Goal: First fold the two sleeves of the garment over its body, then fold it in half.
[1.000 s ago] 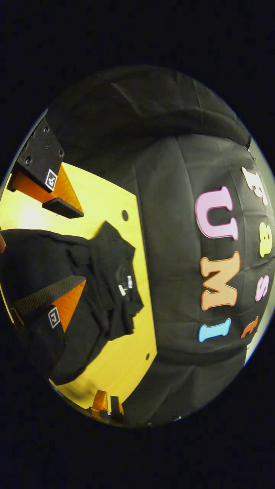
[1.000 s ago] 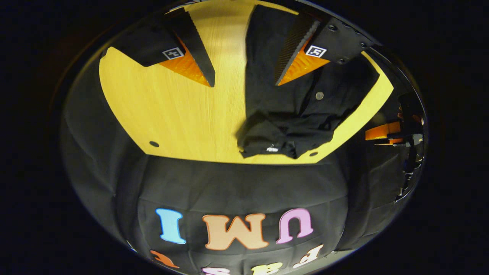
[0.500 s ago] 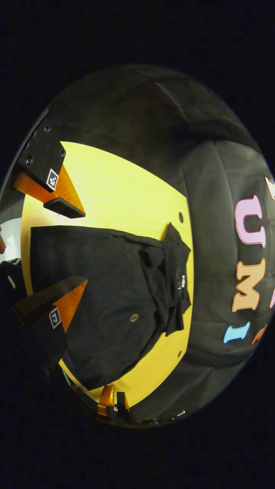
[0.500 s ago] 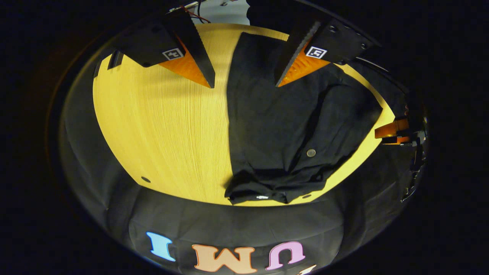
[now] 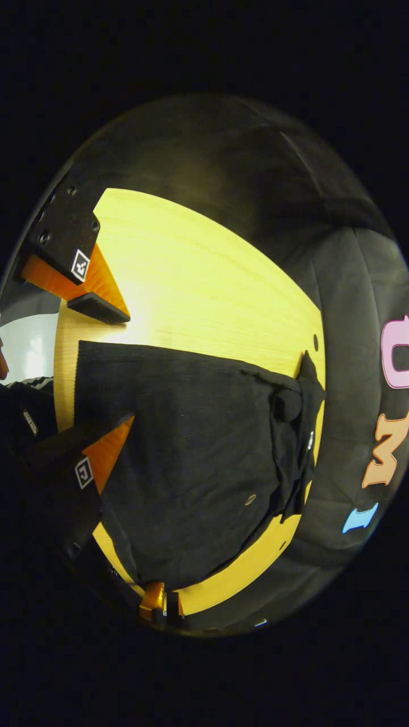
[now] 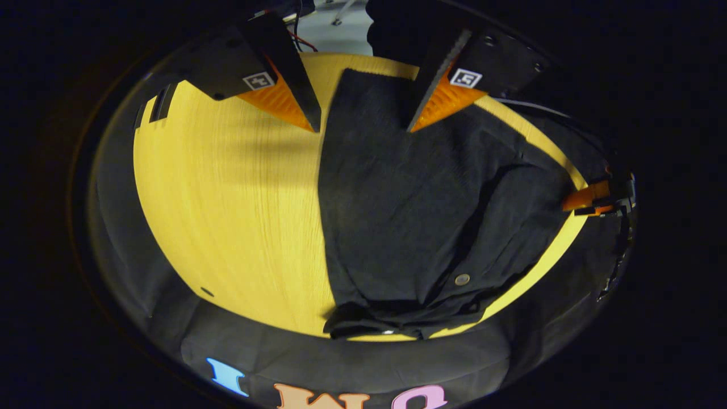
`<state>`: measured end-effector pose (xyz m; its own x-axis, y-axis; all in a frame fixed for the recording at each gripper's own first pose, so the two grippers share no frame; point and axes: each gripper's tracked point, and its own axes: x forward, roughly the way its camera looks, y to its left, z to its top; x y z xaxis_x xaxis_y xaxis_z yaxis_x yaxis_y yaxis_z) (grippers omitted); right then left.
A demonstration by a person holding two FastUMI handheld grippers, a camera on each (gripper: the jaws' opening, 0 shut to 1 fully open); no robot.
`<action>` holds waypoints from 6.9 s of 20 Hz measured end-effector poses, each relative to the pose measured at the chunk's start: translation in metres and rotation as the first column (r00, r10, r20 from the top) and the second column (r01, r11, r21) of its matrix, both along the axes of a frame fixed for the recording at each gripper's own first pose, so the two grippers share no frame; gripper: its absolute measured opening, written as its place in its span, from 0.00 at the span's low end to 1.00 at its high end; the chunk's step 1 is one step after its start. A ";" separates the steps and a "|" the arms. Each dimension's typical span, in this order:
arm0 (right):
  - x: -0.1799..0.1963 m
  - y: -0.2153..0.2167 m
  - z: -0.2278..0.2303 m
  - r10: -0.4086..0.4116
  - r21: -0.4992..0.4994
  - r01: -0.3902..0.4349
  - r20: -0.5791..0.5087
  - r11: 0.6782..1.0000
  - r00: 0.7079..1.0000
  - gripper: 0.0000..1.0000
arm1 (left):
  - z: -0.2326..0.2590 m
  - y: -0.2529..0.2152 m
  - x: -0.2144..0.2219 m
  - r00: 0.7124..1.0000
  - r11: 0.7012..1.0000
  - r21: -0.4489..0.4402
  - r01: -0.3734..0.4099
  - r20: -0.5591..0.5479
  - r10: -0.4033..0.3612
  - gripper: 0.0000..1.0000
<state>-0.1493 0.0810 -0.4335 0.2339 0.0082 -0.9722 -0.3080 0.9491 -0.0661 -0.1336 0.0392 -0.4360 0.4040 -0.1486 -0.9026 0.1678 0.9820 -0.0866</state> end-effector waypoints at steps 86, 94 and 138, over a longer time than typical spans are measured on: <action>0.330 0.072 0.219 -0.237 0.279 0.022 0.768 0.960 0.596 0.94 | 0.246 -0.067 0.340 0.638 0.993 -0.114 -0.019 0.763 0.099 0.95; 0.163 0.095 0.267 -0.241 0.296 -0.015 0.805 0.955 0.542 0.94 | 0.288 -0.028 0.191 0.608 0.993 -0.119 -0.004 0.788 0.097 0.95; 0.066 0.078 0.318 -0.240 0.310 -0.067 0.840 0.949 0.487 0.97 | 0.353 -0.027 0.119 0.577 0.991 -0.130 -0.036 0.807 0.127 0.96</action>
